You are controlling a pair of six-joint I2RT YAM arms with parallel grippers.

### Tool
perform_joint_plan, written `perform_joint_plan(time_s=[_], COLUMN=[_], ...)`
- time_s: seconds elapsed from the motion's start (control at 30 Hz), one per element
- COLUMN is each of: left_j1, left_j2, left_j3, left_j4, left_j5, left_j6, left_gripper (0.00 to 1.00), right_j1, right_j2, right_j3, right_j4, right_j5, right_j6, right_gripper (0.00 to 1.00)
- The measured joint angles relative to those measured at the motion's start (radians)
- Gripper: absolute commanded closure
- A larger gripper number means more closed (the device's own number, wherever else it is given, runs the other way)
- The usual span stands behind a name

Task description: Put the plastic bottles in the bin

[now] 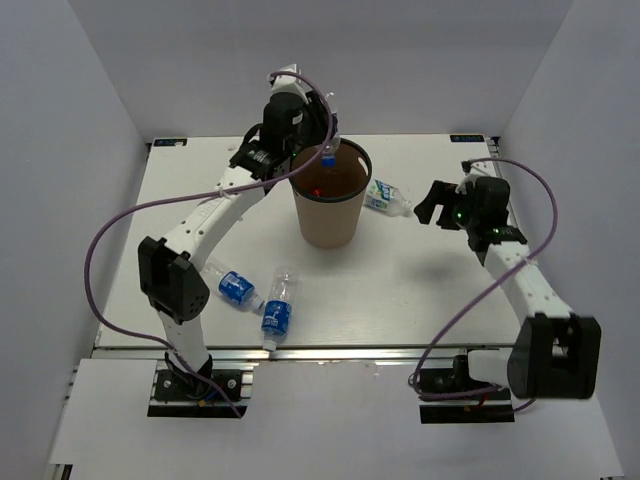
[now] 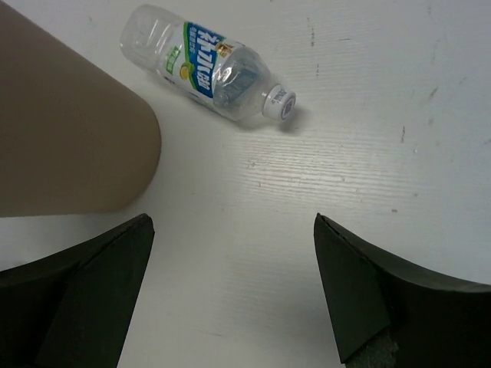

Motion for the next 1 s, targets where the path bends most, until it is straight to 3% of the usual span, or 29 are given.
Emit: perform_joint_plan(time_s=[0.03,0.1,0.2,0.23,0.43,0.57,0.7,0.87,1.0], left_j1=[-0.001,-0.002,-0.002,-0.002,-0.002,-0.002,-0.002,0.044,0.186], left_j2=[0.015,0.037,0.053,0.053,0.05,0.023,-0.047,-0.22,-0.383], left_j3=[0.0,0.001,0.017,0.019,0.046,0.045,-0.014,-0.219,-0.461], left_j4=[0.008,0.014,0.018,0.021,0.021,-0.002,-0.021,-0.061,-0.075], left_j5=[0.014,0.03,0.042,0.045,0.051,0.023,-0.039,-0.105,-0.11], left_j6=[0.014,0.037,0.063,0.073,0.099,0.111,0.123,0.1,0.017], left_gripper=[0.54,0.4,0.08,0.03,0.02,0.02,0.02,0.02,0.02], right_j1=[0.0,-0.002,-0.002,-0.002,0.0,0.008,0.028,0.087,0.134], right_j2=[0.052,0.149,0.286,0.325,0.569,0.782,0.919,1.01,1.04], right_j3=[0.018,0.06,0.17,0.212,0.524,0.79,0.924,1.003,1.026], right_j4=[0.012,0.035,0.05,0.052,0.018,-0.114,-0.222,-0.364,-0.412], right_j5=[-0.023,-0.077,-0.168,-0.195,-0.36,-0.415,-0.414,-0.398,-0.372], right_j6=[-0.027,-0.11,-0.265,-0.315,-0.587,-0.722,-0.816,-0.927,-0.977], right_gripper=[0.11,0.11,0.11,0.11,0.11,0.11,0.11,0.11,0.11])
